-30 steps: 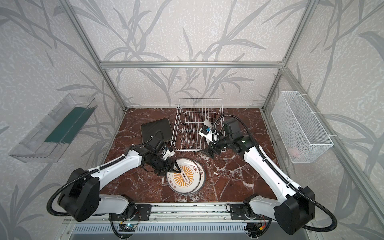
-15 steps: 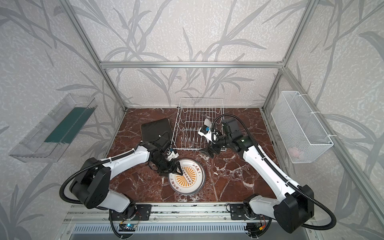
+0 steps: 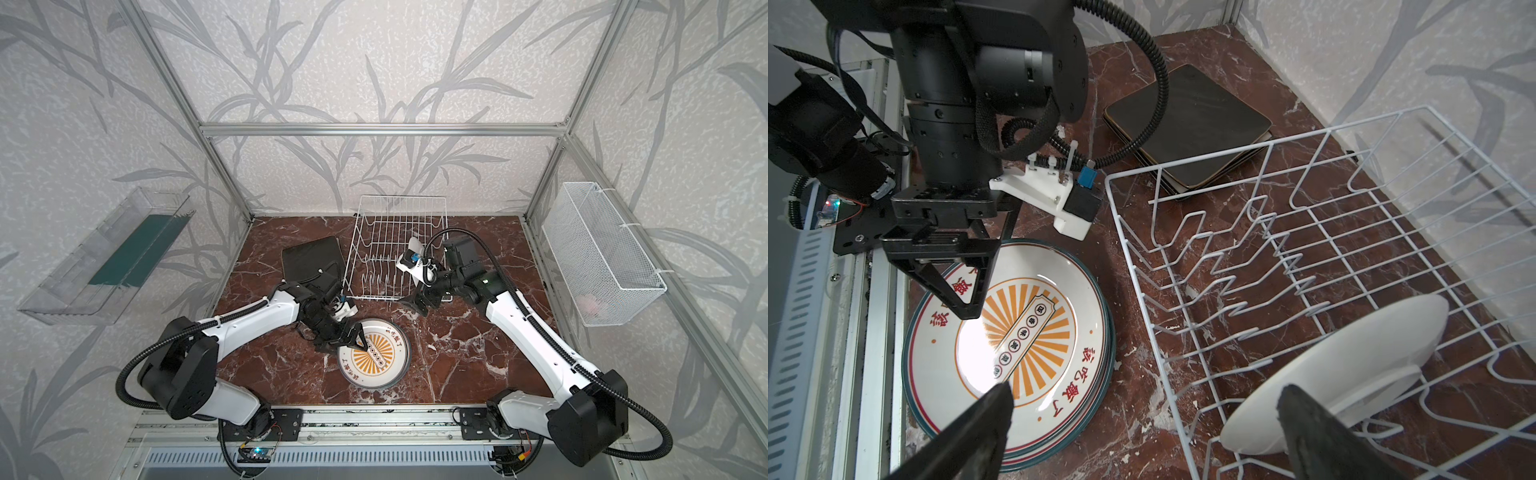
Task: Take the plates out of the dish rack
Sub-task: 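Lower the printed plate onto the stacked plates with the left gripper, then open the left gripper and release the plate onto the stack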
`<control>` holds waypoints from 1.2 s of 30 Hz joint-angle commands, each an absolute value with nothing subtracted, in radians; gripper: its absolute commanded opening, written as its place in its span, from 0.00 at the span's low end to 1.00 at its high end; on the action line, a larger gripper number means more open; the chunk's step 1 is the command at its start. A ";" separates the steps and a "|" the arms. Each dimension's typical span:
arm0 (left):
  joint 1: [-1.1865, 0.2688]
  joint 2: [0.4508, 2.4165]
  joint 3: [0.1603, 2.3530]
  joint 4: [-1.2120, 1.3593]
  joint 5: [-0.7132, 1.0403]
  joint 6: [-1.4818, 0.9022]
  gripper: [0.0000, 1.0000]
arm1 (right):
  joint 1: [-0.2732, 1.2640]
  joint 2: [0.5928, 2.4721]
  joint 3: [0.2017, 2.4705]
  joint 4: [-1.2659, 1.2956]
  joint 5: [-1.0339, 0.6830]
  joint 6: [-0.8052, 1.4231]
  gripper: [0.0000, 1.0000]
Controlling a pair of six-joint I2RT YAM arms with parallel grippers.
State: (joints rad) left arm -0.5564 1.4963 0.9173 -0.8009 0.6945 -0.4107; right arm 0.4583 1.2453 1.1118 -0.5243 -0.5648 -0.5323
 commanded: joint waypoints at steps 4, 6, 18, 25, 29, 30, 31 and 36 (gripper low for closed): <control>-0.567 1.448 0.959 -0.864 0.679 -0.399 0.99 | 0.466 1.233 1.123 -0.508 -0.566 -0.527 0.99; -0.569 1.446 0.962 -0.873 0.677 -0.397 0.99 | 0.465 1.229 1.122 -0.507 -0.562 -0.528 0.99; -0.577 1.443 0.975 -0.904 0.622 -0.414 0.93 | 0.465 1.222 1.117 -0.484 -0.554 -0.516 0.99; -0.575 1.367 1.056 -0.977 0.574 -0.398 0.94 | 0.465 1.191 1.097 -0.446 -0.519 -0.501 0.99; -0.576 1.329 1.133 -0.993 0.496 -0.392 0.95 | 0.463 1.155 1.081 -0.368 -0.362 -0.394 0.99; -0.575 1.325 1.156 -0.995 0.469 -0.394 0.95 | 0.463 1.144 1.073 -0.352 -0.321 -0.379 0.99; -0.574 1.321 1.180 -0.991 0.442 -0.392 0.95 | 0.462 1.129 1.062 -0.331 -0.287 -0.372 0.99; -0.562 1.342 1.301 -0.931 0.380 -0.400 0.95 | 0.429 1.075 1.005 -0.250 -0.190 -0.311 0.99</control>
State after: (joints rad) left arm -0.5697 1.3380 1.2438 -0.9443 0.4576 -0.4023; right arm 0.4473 1.1076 1.0325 -0.3325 -0.2867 -0.3836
